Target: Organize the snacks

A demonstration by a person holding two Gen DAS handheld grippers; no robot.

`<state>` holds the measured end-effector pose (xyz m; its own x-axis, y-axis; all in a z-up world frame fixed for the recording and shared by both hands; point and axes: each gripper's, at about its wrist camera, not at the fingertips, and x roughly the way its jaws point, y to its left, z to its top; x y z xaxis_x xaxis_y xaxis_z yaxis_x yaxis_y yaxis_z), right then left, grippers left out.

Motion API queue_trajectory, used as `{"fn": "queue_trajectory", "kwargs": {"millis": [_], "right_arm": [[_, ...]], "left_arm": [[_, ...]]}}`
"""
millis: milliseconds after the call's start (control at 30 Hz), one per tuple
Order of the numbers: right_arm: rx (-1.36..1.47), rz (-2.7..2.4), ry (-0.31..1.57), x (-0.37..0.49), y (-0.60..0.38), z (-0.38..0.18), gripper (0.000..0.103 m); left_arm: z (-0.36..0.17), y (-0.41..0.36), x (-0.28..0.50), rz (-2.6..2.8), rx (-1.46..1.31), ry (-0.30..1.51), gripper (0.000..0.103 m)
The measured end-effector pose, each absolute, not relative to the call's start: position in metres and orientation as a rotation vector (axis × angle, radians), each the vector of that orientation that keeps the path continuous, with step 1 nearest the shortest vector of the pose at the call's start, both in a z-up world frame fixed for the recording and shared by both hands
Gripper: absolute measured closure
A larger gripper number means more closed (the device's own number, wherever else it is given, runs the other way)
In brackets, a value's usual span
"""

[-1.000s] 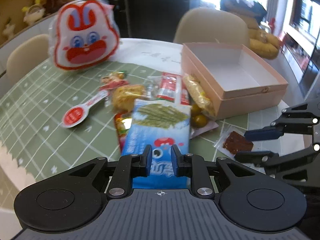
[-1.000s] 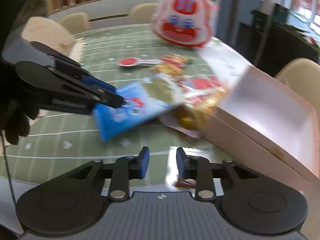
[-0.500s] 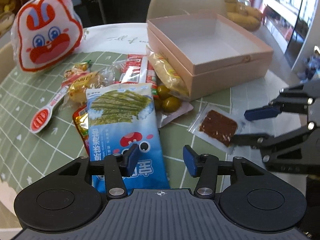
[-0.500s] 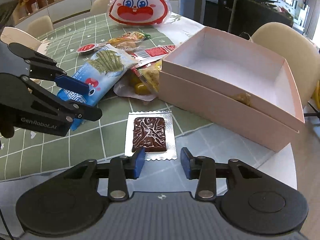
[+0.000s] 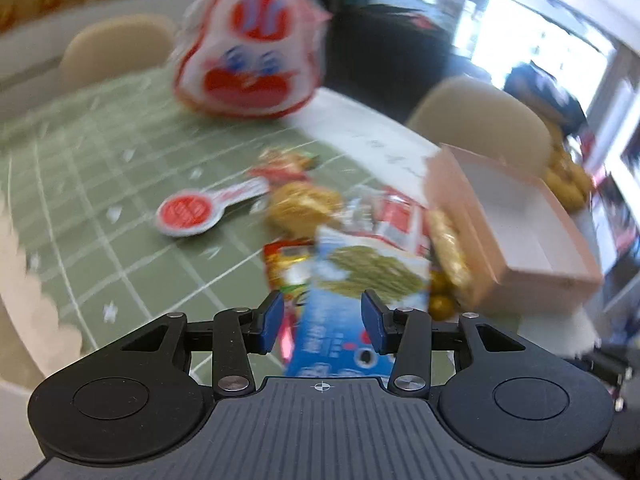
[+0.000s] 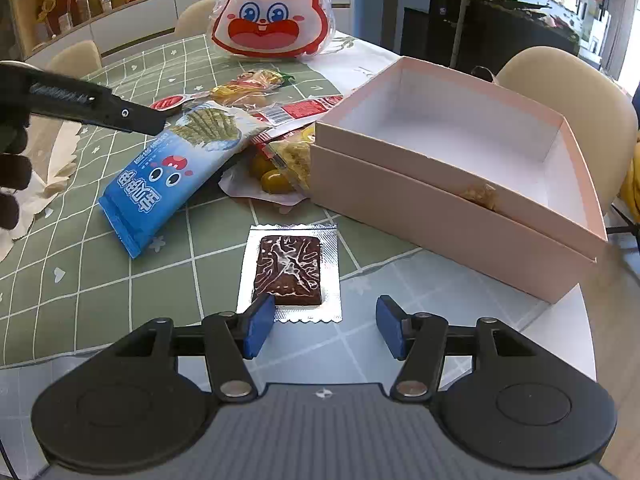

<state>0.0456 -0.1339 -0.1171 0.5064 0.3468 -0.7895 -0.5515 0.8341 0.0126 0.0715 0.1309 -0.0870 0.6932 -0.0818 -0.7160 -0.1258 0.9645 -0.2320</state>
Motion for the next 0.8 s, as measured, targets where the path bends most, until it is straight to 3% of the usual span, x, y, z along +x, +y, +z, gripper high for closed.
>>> {"fn": "queue_trajectory", "kwargs": {"millis": [267, 400, 567, 800], "right_arm": [[-0.117, 0.726, 0.839, 0.055, -0.111, -0.082, 0.048], [-0.127, 0.782, 0.888, 0.068, -0.084, -0.090, 0.072], [-0.149, 0.778, 0.916, 0.066, -0.083, -0.099, 0.075], [-0.138, 0.734, 0.916, 0.066, -0.098, -0.104, 0.075]], "left_arm": [[-0.109, 0.141, 0.087, -0.065, -0.400, 0.906, 0.055], [-0.100, 0.123, 0.085, -0.162, -0.443, 0.920, 0.058], [-0.074, 0.097, 0.076, -0.343, -0.441, 0.847, 0.062], [-0.092, 0.091, 0.089, -0.071, -0.303, 0.857, 0.062]]}}
